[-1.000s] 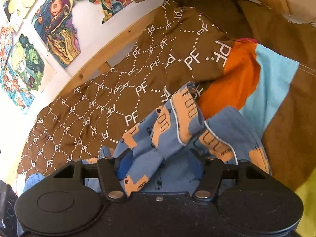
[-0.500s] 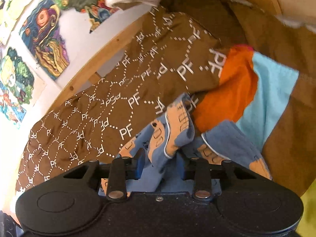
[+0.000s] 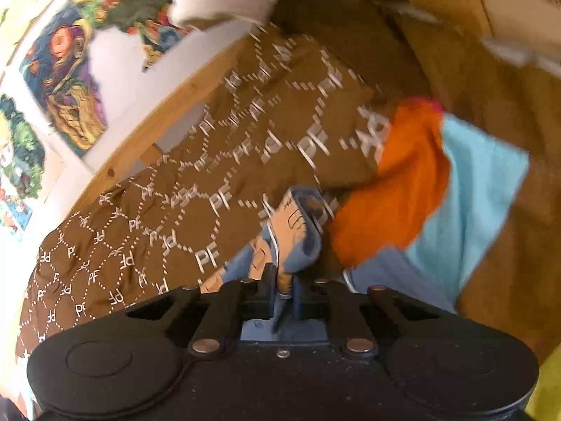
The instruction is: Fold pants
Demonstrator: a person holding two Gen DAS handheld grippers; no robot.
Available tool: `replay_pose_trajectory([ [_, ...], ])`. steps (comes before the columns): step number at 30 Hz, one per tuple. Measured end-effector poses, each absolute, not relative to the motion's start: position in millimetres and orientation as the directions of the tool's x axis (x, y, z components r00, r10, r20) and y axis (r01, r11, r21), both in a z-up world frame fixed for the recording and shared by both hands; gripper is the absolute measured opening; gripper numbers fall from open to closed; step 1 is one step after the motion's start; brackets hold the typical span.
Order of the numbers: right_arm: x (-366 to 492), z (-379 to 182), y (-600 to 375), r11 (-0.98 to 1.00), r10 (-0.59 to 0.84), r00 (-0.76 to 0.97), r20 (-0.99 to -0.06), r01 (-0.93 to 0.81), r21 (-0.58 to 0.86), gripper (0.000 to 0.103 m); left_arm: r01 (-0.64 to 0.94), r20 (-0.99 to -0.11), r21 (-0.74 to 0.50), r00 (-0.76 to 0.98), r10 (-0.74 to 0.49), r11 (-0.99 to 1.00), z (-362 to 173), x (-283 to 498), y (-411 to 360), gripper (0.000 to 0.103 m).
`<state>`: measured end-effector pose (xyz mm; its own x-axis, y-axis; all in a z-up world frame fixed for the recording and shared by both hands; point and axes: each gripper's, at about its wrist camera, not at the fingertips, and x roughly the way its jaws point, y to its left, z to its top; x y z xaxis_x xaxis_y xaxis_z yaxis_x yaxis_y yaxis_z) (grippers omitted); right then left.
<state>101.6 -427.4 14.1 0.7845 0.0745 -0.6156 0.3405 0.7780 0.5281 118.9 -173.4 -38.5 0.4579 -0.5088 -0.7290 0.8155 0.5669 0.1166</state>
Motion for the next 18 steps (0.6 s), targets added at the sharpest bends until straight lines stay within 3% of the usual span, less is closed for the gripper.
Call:
replay_pose_trajectory([
  [5, 93.8, 52.7, -424.6, 0.825, 0.087, 0.832, -0.547, 0.248, 0.508, 0.006, 0.825, -0.712, -0.025, 0.382, -0.589, 0.565, -16.1, 124.0, -158.5, 0.001],
  [9, 59.6, 77.4, -425.2, 0.833, 0.060, 0.849, -0.526, 0.248, 0.495, 0.006, 0.854, -0.714, -0.061, 0.324, -0.620, 0.517, -4.6, 120.3, -150.2, 0.001],
  [15, 23.1, 28.0, -435.6, 0.791, 0.007, 0.738, -0.675, 0.409, 0.455, 0.007, 0.889, -0.776, -0.141, 0.174, -0.606, 0.435, -26.4, 128.6, -150.3, 0.005],
  [18, 13.4, 8.3, -438.9, 0.770, -0.016, 0.695, -0.719, 0.468, 0.434, 0.016, 0.875, -0.767, -0.212, 0.127, -0.629, 0.435, -17.0, 149.0, -148.8, 0.021],
])
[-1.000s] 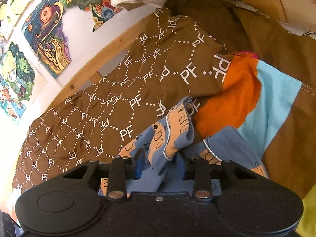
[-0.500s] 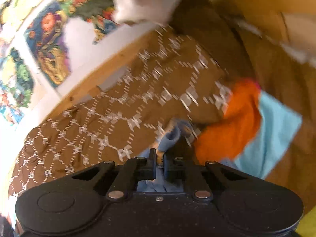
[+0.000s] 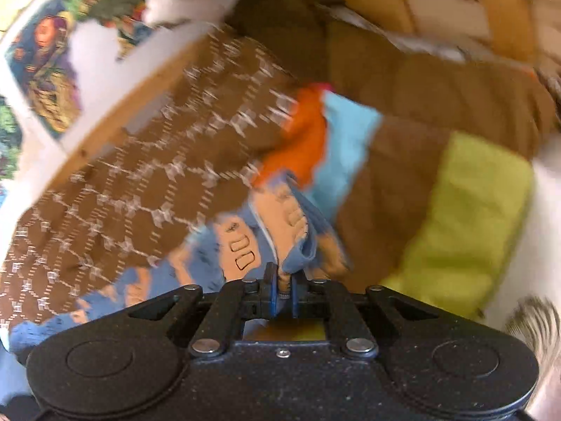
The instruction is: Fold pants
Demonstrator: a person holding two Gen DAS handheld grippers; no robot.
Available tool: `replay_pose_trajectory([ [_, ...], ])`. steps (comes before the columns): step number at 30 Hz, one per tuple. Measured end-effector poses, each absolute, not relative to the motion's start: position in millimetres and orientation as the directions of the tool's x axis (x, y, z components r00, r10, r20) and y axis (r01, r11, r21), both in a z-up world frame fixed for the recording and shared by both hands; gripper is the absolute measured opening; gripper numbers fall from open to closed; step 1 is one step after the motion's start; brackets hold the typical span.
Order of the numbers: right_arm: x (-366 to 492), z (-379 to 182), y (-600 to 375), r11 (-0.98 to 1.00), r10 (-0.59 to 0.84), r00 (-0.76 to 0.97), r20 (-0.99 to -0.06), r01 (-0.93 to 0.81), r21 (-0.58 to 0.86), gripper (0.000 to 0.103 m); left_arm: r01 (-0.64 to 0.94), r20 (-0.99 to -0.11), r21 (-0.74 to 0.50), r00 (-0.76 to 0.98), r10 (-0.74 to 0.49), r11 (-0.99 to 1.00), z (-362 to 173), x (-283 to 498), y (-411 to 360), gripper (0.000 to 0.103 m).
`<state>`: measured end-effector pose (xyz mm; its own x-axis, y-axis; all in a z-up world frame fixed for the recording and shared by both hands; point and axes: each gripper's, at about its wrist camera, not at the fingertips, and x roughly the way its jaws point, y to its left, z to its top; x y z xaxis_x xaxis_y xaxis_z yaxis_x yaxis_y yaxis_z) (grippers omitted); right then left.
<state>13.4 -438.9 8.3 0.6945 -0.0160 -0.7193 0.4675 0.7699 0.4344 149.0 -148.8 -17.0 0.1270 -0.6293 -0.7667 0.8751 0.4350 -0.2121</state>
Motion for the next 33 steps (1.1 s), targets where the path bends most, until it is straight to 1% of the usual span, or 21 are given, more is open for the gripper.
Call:
replay_pose_trajectory([
  [1, 10.4, 6.5, -439.4, 0.765, -0.019, 0.688, -0.726, 0.477, 0.432, 0.018, 0.876, -0.757, -0.217, 0.127, -0.641, 0.431, -11.4, 156.4, -149.8, 0.033],
  [2, 6.6, 6.3, -439.8, 0.764, -0.021, 0.691, -0.722, 0.477, 0.435, 0.018, 0.879, -0.745, -0.214, 0.135, -0.653, 0.426, -4.4, 165.0, -153.2, 0.042],
  [3, 3.0, 7.6, -439.1, 0.766, -0.026, 0.698, -0.716, 0.474, 0.434, 0.024, 0.884, -0.732, -0.204, 0.147, -0.665, 0.420, 2.7, 173.8, -159.2, 0.063],
  [4, -0.1, 8.7, -439.0, 0.769, -0.033, 0.704, -0.709, 0.471, 0.432, 0.035, 0.891, -0.719, -0.191, 0.158, -0.677, 0.411, 9.0, 183.1, -168.1, 0.073],
  [6, -5.9, 10.2, -440.4, 0.776, -0.051, 0.714, -0.698, 0.468, 0.423, 0.045, 0.912, -0.698, -0.169, 0.157, -0.698, 0.374, 18.5, 202.3, -193.4, 0.073],
  [11, 3.6, 15.7, -444.2, 0.846, -0.067, 0.733, -0.677, 0.401, 0.351, 0.059, 0.930, -0.680, -0.191, 0.106, -0.726, 0.314, 19.0, 244.7, -262.9, 0.071],
  [12, 8.9, 15.8, -447.3, 0.865, -0.044, 0.740, -0.671, 0.365, 0.346, 0.063, 0.936, -0.683, -0.201, 0.077, -0.726, 0.288, 16.5, 250.8, -277.6, 0.070],
  [13, 15.4, 15.1, -451.4, 0.876, -0.017, 0.744, -0.668, 0.333, 0.348, 0.063, 0.941, -0.687, -0.219, 0.039, -0.726, 0.258, 13.0, 256.2, -291.6, 0.070],
  [15, 25.7, 7.9, -459.3, 0.890, 0.042, 0.743, -0.668, 0.275, 0.363, 0.062, 0.941, -0.698, -0.268, -0.043, -0.715, 0.205, 5.0, 264.3, -312.9, 0.066],
  [17, 35.1, -1.1, -463.7, 0.898, 0.102, 0.731, -0.674, 0.224, 0.379, 0.055, 0.932, -0.707, -0.327, -0.130, -0.695, 0.158, -5.5, 266.7, -327.4, 0.054],
  [18, 37.3, -2.4, -463.4, 0.905, 0.104, 0.727, -0.679, 0.213, 0.367, 0.047, 0.931, -0.707, -0.337, -0.151, -0.691, 0.141, -8.6, 264.4, -329.2, 0.049],
  [19, 37.7, -3.0, -462.5, 0.913, 0.102, 0.725, -0.681, 0.204, 0.354, 0.034, 0.933, -0.699, -0.340, -0.166, -0.695, 0.119, -9.7, 262.1, -329.5, 0.049],
  [21, 35.7, -2.5, -460.3, 0.927, 0.071, 0.719, -0.692, 0.208, 0.312, 0.021, 0.938, -0.683, -0.336, -0.183, -0.708, 0.082, -9.3, 258.4, -326.0, 0.049],
  [22, 32.0, -0.1, -456.8, 0.938, 0.048, 0.724, -0.688, 0.204, 0.280, 0.017, 0.939, -0.679, -0.336, -0.187, -0.710, 0.073, -8.7, 258.9, -326.3, 0.050],
  [23, 29.1, 2.2, -449.6, 0.953, 0.022, 0.729, -0.684, 0.191, 0.235, 0.017, 0.940, -0.677, -0.336, -0.192, -0.711, 0.066, -7.8, 260.2, -324.2, 0.053],
  [24, 26.5, 4.6, -438.7, 0.971, -0.011, 0.733, -0.680, 0.169, 0.166, 0.015, 0.939, -0.678, -0.338, -0.196, -0.708, 0.063, -6.6, 263.2, -322.9, 0.061],
  [25, 24.2, 6.9, -424.5, 0.988, -0.050, 0.736, -0.675, 0.137, 0.076, 0.015, 0.938, -0.679, -0.342, -0.203, -0.705, 0.060, -5.2, 266.3, -320.5, 0.069],
  [27, 21.7, 6.7, -391.2, 0.991, -0.124, 0.741, -0.660, 0.056, -0.123, 0.014, 0.934, -0.680, -0.353, -0.213, -0.702, 0.060, -2.2, 274.2, -315.7, 0.077],
  [30, 19.3, -6.0, -340.8, 0.908, -0.221, 0.757, -0.615, -0.070, -0.413, 0.014, 0.926, -0.683, -0.371, -0.219, -0.697, 0.073, 0.8, 289.3, -313.4, 0.080],
  [32, 16.7, -15.6, -319.8, 0.847, -0.253, 0.765, -0.592, -0.120, -0.518, 0.014, 0.907, -0.676, -0.412, -0.243, -0.696, 0.083, -0.1, 300.4, -313.7, 0.082],
  [33, 15.8, -18.2, -315.5, 0.837, -0.256, 0.765, -0.591, -0.131, -0.532, 0.014, 0.891, -0.669, -0.445, -0.266, -0.693, 0.087, -2.0, 305.7, -315.0, 0.083],
])
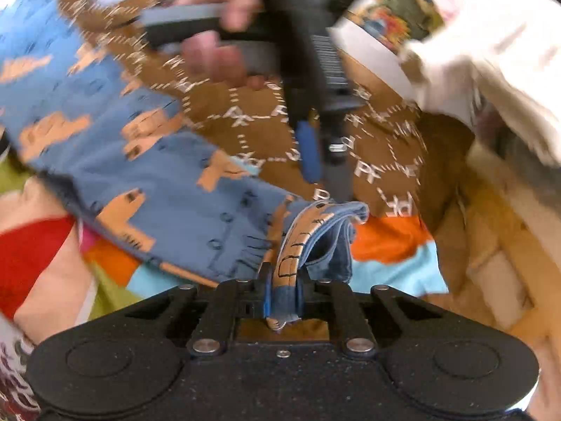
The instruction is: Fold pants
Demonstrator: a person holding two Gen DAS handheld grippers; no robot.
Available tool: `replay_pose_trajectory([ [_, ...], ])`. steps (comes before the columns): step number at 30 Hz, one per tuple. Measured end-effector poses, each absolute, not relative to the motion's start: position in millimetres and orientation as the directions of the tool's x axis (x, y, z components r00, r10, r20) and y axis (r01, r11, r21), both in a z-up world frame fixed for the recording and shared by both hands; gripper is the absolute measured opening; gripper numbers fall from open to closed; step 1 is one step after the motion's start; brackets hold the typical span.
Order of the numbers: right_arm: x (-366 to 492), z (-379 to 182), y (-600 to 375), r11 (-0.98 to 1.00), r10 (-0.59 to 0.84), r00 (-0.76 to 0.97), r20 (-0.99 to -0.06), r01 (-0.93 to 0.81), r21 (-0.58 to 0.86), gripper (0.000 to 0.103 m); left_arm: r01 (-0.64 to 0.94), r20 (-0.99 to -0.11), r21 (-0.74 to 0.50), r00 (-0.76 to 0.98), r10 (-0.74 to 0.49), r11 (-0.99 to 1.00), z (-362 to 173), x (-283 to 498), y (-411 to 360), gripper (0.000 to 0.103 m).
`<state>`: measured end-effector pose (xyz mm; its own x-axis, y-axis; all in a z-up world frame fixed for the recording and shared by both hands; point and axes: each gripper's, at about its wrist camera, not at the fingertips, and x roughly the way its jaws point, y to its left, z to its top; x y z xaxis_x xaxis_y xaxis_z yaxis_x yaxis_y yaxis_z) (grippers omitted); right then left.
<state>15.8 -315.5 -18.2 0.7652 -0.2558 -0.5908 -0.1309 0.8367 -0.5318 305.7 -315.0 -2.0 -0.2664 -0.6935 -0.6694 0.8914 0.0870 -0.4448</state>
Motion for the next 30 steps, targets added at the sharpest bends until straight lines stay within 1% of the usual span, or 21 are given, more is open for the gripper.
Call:
replay_pose_trajectory([
  [3, 16.2, -19.4, -318.1, 0.861, -0.244, 0.757, -0.606, -0.119, -0.495, 0.014, 0.854, -0.659, -0.515, -0.341, -0.671, 0.072, -11.4, 312.6, -324.1, 0.085],
  [5, 16.3, -15.1, -326.1, 0.888, -0.231, 0.751, -0.618, -0.097, -0.450, 0.014, 0.843, -0.650, -0.536, -0.380, -0.658, 0.042, -16.5, 310.1, -332.6, 0.085],
  [7, 17.3, -11.5, -330.9, 0.900, -0.224, 0.747, -0.626, -0.088, -0.427, 0.014, 0.833, -0.637, -0.553, -0.409, -0.654, 0.018, -20.9, 308.6, -339.6, 0.091],
  [8, 16.8, -12.1, -330.7, 0.899, -0.225, 0.746, -0.627, -0.090, -0.429, 0.014, 0.823, -0.625, -0.568, -0.420, -0.658, 0.015, -23.5, 308.8, -343.2, 0.093],
  [10, 17.0, -16.0, -326.3, 0.892, -0.226, 0.745, -0.627, -0.100, -0.440, 0.014, 0.795, -0.597, -0.607, -0.449, -0.665, 0.007, -30.2, 308.9, -351.2, 0.094],
  [13, 15.0, -17.3, -323.9, 0.889, -0.223, 0.747, -0.626, -0.107, -0.445, 0.014, 0.749, -0.571, -0.663, -0.524, -0.632, -0.022, -41.7, 309.3, -362.9, 0.095],
  [17, 12.1, -15.4, -330.6, 0.907, -0.206, 0.749, -0.629, -0.095, -0.410, 0.014, 0.713, -0.546, -0.699, -0.584, -0.601, -0.058, -52.2, 312.3, -365.6, 0.094],
  [18, 11.8, -15.4, -331.9, 0.912, -0.203, 0.749, -0.631, -0.090, -0.400, 0.014, 0.700, -0.532, -0.712, -0.593, -0.604, -0.060, -54.3, 314.1, -364.7, 0.091],
  [19, 11.2, -15.5, -332.8, 0.915, -0.200, 0.750, -0.631, -0.087, -0.393, 0.014, 0.692, -0.524, -0.719, -0.595, -0.609, -0.058, -56.0, 315.1, -363.1, 0.084],
  [20, 11.0, -15.9, -333.1, 0.916, -0.199, 0.751, -0.630, -0.085, -0.391, 0.014, 0.688, -0.520, -0.724, -0.596, -0.613, -0.055, -57.9, 315.8, -362.0, 0.079],
  [22, 11.0, -16.8, -332.6, 0.916, -0.197, 0.752, -0.629, -0.087, -0.391, 0.014, 0.688, -0.516, -0.724, -0.594, -0.617, -0.057, -60.2, 315.3, -360.0, 0.061],
  [24, 10.5, -16.5, -333.0, 0.918, -0.193, 0.754, -0.628, -0.087, -0.386, 0.014, 0.687, -0.511, -0.725, -0.590, -0.625, -0.056, -61.2, 312.6, -355.0, 0.053],
  [25, 10.3, -16.0, -333.9, 0.921, -0.190, 0.754, -0.628, -0.085, -0.380, 0.014, 0.685, -0.504, -0.726, -0.588, -0.632, -0.059, -61.3, 311.2, -351.8, 0.044],
  [26, 10.2, -15.4, -334.6, 0.924, -0.188, 0.755, -0.629, -0.081, -0.373, 0.014, 0.689, -0.503, -0.723, -0.582, -0.639, -0.058, -61.5, 309.7, -349.0, 0.038],
  [28, 9.3, -14.8, -336.3, 0.931, -0.187, 0.754, -0.630, -0.070, -0.360, 0.014, 0.711, -0.514, -0.702, -0.537, -0.669, -0.031, -59.6, 306.4, -341.7, 0.033],
  [30, 8.1, -14.0, -336.6, 0.933, -0.192, 0.755, -0.627, -0.059, -0.356, 0.013, 0.722, -0.506, -0.692, -0.492, -0.709, -0.007, -54.0, 303.0, -332.2, 0.029],
])
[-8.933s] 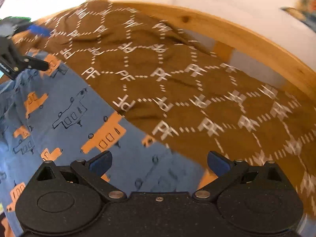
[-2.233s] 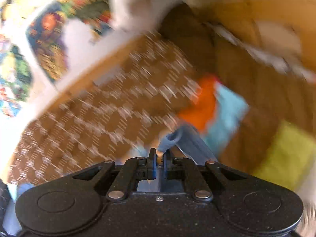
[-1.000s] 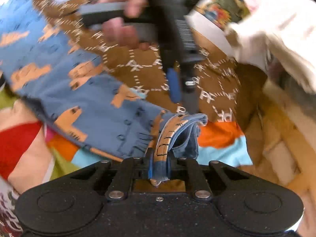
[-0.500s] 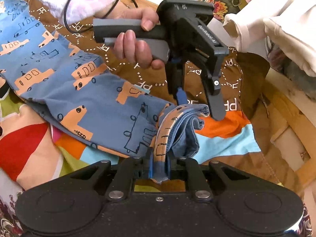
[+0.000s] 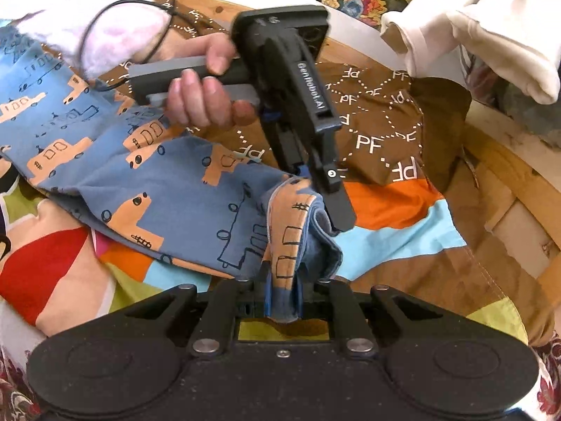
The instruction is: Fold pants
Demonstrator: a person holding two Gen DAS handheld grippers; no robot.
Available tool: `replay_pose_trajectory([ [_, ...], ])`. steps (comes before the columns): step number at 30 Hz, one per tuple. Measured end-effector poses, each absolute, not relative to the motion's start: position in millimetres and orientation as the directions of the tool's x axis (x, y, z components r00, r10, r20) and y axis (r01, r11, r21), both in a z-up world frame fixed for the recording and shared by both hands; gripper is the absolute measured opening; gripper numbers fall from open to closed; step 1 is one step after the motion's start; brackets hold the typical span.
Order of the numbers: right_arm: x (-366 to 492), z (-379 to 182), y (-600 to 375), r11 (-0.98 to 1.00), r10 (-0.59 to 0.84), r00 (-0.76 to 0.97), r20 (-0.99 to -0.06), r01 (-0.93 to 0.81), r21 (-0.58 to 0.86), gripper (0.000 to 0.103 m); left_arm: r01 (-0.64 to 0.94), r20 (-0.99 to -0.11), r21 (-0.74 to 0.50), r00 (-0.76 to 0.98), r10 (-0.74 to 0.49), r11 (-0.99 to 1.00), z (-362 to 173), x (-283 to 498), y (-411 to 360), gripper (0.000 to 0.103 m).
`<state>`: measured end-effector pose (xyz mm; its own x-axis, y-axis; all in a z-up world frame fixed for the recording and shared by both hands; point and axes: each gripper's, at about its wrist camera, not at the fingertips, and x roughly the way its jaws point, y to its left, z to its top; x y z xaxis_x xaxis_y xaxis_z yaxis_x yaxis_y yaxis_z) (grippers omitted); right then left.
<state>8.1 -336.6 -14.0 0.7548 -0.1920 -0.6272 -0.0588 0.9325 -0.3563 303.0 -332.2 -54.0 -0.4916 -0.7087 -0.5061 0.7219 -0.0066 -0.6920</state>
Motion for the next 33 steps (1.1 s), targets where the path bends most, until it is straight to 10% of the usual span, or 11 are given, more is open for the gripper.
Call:
replay_pose_trajectory([
  [11, 23.2, 27.2, -364.4, 0.947, -0.274, 0.775, -0.570, 0.113, -0.301, 0.012, 0.891, -0.473, -0.422, -0.056, -0.879, 0.170, 14.4, 273.7, -325.4, 0.019],
  [15, 37.4, 25.2, -393.7, 0.972, -0.236, 0.715, -0.658, 0.166, -0.168, 0.035, 0.918, -0.565, -0.341, -0.029, -0.825, 0.202, 1.6, 275.7, -347.2, 0.023],
  [17, 30.3, 21.9, -401.5, 0.975, -0.210, 0.711, -0.672, 0.207, -0.085, 0.064, 0.901, -0.574, -0.364, -0.018, -0.819, 0.235, -7.1, 283.4, -343.0, 0.033],
  [19, 18.7, 21.7, -401.8, 0.974, -0.191, 0.723, -0.664, 0.224, -0.036, 0.078, 0.874, -0.563, -0.416, -0.031, -0.826, 0.251, -12.0, 293.8, -336.2, 0.075],
  [26, 9.7, 6.9, -407.8, 0.956, -0.178, 0.664, -0.726, 0.292, 0.033, 0.058, 0.814, -0.541, -0.446, 0.086, -0.836, 0.372, -9.7, 310.6, -307.4, 0.086],
  [33, 6.5, 14.2, -435.2, 0.910, -0.147, 0.693, -0.705, 0.374, 0.177, 0.044, 0.940, -0.555, -0.202, 0.122, -0.823, 0.275, -6.4, 237.4, -258.0, 0.086],
])
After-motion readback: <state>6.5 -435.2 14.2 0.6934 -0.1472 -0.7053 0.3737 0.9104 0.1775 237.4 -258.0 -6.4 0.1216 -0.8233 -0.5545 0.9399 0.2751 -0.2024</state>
